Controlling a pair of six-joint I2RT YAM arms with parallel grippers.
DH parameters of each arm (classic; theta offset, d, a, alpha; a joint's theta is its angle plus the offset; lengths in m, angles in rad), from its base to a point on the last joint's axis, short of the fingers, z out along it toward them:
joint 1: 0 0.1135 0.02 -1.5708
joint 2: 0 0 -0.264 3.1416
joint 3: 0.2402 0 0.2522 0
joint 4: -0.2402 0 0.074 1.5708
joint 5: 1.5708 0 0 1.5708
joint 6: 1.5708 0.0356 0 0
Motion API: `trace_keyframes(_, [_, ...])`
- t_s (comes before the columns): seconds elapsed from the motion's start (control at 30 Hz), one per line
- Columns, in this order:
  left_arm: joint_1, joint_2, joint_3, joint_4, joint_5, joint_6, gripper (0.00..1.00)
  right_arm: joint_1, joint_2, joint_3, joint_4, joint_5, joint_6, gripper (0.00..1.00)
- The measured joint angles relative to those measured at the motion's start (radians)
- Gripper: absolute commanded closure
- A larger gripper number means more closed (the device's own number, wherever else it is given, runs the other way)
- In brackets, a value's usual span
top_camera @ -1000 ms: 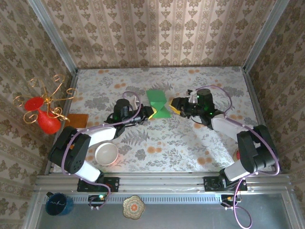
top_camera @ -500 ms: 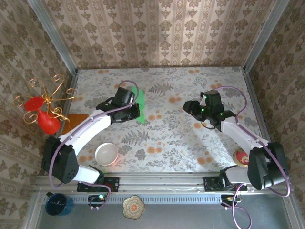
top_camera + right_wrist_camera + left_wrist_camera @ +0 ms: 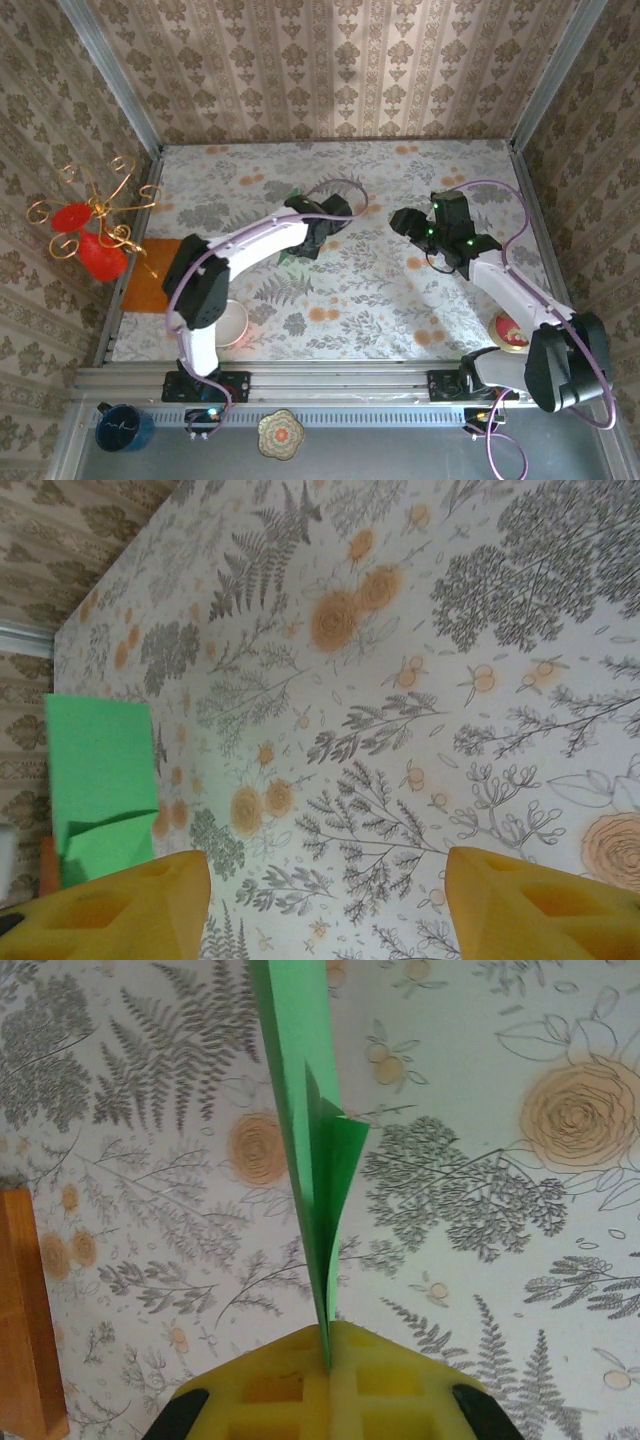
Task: Fold a paper plane with a square sheet of paper (pick it up from the middle)
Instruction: Turn over the paper at the center of the table.
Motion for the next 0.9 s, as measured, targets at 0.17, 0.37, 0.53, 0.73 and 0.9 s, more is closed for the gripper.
trace_keyframes(0.17, [-0.018,0.101,0.015,0.059,0.085,0.000,0.90,-0.007,-0.008,-0.003,-0.034,0.040,0.001,0.36])
trace_keyframes(0.37, [-0.005,0.108,-0.014,0.209,0.288,-0.013,0.71,-0.033,-0.008,-0.011,-0.057,0.047,0.004,0.36])
trace_keyframes(0.53, [0.034,0.084,-0.090,0.326,0.443,-0.026,0.57,-0.037,0.005,-0.011,-0.061,0.044,0.003,0.36])
trace_keyframes(0.73, [0.125,-0.106,-0.263,0.486,0.605,-0.064,0.45,-0.011,0.091,0.014,-0.063,0.008,0.000,0.37])
trace_keyframes(0.9, [0.230,-0.299,-0.426,0.628,0.674,-0.109,0.31,0.118,0.219,0.103,-0.048,-0.016,0.000,0.39])
